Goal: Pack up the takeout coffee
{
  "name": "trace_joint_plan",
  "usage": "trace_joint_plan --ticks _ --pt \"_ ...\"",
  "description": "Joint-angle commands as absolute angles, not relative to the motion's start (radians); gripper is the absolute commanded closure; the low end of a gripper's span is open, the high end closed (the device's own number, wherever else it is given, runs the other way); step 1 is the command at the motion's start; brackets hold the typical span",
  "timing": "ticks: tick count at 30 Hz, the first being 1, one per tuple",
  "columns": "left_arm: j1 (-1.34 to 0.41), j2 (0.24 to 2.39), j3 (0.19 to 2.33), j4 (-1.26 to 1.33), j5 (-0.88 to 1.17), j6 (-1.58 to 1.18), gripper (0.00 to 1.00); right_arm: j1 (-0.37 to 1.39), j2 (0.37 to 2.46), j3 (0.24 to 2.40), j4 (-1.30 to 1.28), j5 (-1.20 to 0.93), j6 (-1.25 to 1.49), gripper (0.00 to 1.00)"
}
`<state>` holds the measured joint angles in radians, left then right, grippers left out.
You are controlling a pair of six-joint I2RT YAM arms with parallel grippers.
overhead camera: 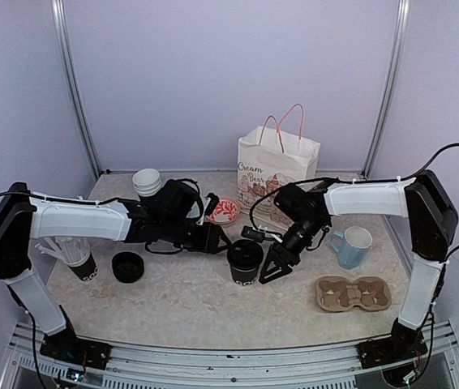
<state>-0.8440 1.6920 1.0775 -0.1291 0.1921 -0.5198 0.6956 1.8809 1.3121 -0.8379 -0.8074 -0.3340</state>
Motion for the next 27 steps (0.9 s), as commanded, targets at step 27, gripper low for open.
trace_joint_plan --ticks 27 --pt "-0.955 1.544 0.981 -0.273 0.036 -0.586 0.57 0.706 1.829 1.351 -0.656 -0.433 -0.289 0.65"
